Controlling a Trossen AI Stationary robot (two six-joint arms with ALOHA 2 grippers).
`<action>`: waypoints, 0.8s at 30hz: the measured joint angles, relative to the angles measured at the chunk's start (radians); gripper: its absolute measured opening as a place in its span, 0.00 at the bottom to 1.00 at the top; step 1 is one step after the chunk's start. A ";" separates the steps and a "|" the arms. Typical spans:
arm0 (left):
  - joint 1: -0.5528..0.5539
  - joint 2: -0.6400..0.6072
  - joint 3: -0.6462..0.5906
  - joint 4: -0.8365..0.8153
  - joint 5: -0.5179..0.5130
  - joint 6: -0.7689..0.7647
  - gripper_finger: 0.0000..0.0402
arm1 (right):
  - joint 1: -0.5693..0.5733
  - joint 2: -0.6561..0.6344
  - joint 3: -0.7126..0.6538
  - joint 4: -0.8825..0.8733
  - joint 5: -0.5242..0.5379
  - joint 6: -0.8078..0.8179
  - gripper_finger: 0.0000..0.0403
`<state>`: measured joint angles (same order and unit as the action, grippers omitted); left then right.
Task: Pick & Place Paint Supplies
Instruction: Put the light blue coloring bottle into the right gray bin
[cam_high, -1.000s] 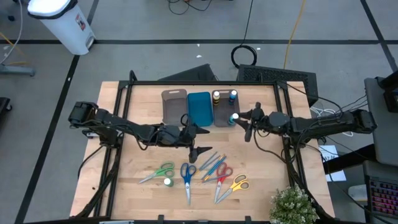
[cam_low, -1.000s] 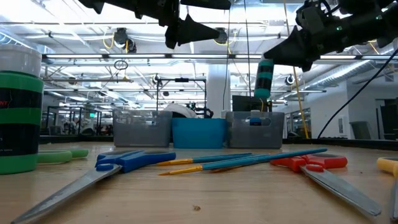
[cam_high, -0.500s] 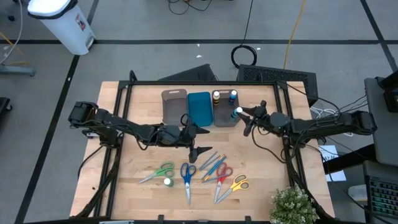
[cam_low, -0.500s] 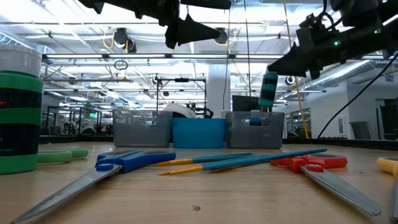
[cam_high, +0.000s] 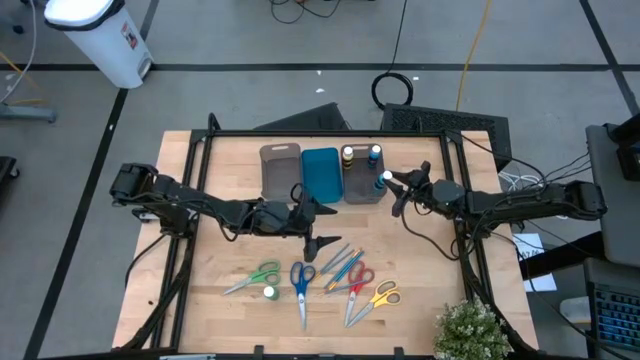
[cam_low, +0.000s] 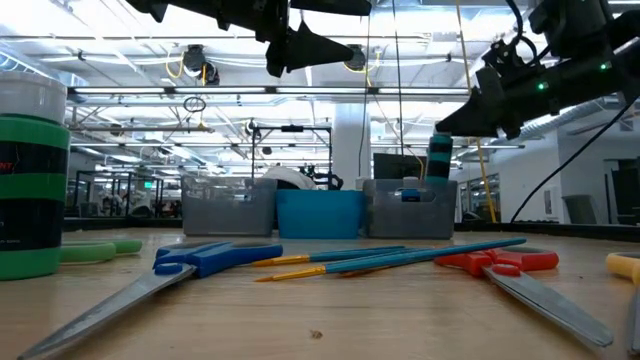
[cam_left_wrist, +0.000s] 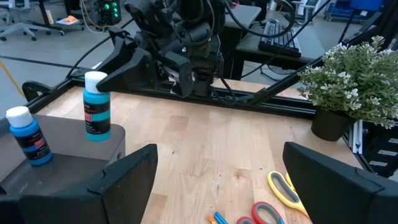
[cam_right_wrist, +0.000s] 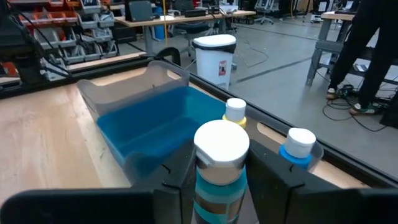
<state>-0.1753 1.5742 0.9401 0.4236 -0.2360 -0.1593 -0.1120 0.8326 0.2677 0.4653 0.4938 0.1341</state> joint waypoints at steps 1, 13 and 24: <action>0.000 0.000 0.000 0.000 0.000 0.000 0.87 | 0.000 0.000 -0.001 0.000 0.000 0.000 0.26; 0.001 0.000 0.000 0.001 0.000 0.020 0.87 | 0.000 0.122 -0.001 0.067 -0.027 -0.015 0.25; 0.001 0.000 0.000 0.001 0.000 0.026 0.87 | -0.033 0.260 -0.001 0.113 -0.028 -0.018 0.25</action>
<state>-0.1741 1.5742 0.9401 0.4244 -0.2363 -0.1337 -0.1452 1.0922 0.2672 0.5782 0.4662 0.1158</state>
